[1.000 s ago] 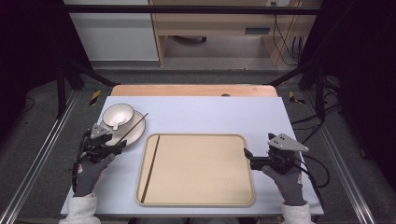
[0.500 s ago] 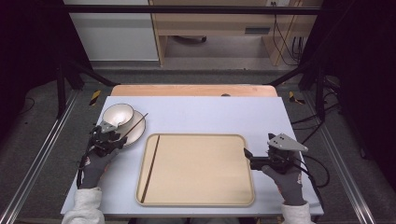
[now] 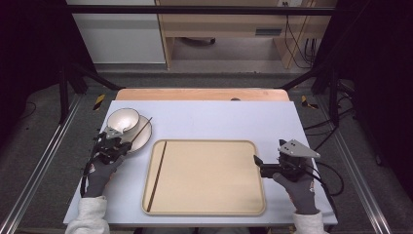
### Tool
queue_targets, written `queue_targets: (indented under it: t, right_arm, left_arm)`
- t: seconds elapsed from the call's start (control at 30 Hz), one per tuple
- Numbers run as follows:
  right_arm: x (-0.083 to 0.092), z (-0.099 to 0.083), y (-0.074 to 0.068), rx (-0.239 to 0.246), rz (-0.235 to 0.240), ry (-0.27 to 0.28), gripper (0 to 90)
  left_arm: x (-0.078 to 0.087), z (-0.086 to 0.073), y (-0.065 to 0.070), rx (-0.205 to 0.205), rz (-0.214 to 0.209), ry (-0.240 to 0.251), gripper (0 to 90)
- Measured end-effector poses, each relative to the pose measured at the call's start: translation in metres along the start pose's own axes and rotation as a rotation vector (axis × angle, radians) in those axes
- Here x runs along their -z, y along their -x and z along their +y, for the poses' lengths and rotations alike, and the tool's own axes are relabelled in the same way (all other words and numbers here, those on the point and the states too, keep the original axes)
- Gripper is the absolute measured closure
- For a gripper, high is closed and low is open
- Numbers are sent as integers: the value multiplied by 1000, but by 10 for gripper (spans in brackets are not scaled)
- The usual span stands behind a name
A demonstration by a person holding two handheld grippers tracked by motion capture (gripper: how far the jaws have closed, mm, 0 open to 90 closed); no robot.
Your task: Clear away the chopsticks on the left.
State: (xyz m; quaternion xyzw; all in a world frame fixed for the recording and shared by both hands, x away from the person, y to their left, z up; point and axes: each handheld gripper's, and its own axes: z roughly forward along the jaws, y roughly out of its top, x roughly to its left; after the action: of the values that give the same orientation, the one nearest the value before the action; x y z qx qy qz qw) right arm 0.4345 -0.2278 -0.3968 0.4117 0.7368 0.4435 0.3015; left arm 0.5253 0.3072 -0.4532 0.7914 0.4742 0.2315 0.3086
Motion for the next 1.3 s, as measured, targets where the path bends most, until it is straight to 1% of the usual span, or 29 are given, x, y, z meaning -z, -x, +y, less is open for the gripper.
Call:
queue_targets:
  t: [0.1, 0.17, 0.33, 0.43, 0.57, 0.63, 0.8, 0.9, 1.1, 1.23, 1.3]
  right_arm:
    - [1, 0, 1, 4, 0, 3, 4]
    - [1, 0, 1, 0, 1, 4, 4]
    - [3, 1, 1, 1, -1, 11, 3]
    - [4, 1, 2, -3, -2, 15, 4]
    - [5, 1, 2, -3, -2, 17, 3]
    - [5, 1, 2, -4, -2, 17, 3]
    - [5, 1, 2, -5, -2, 18, 4]
    - [5, 1, 2, -2, -1, 18, 4]
    - [6, 1, 2, -7, 0, 22, 3]
    - [6, 1, 2, -6, 0, 21, 4]
    - [6, 1, 1, -6, 1, 22, 4]
  left_arm:
    - [3, 2, 4, -4, 3, 9, 842]
    - [7, 4, 7, -2, 3, 28, 842]
    - [17, 8, 17, -9, 13, 52, 842]
    - [21, 8, 22, -10, 11, 68, 842]
    - [25, 7, 28, 2, 12, 66, 842]
    - [27, 6, 31, 9, 20, 67, 842]
    - [36, 3, 40, 30, 21, 84, 843]
    - [42, 2, 47, 21, 23, 92, 843]
    - [52, 2, 62, 39, 25, 120, 843]
    - [58, 3, 76, 46, 30, 136, 843]
    - [61, 3, 83, 49, 34, 151, 843]
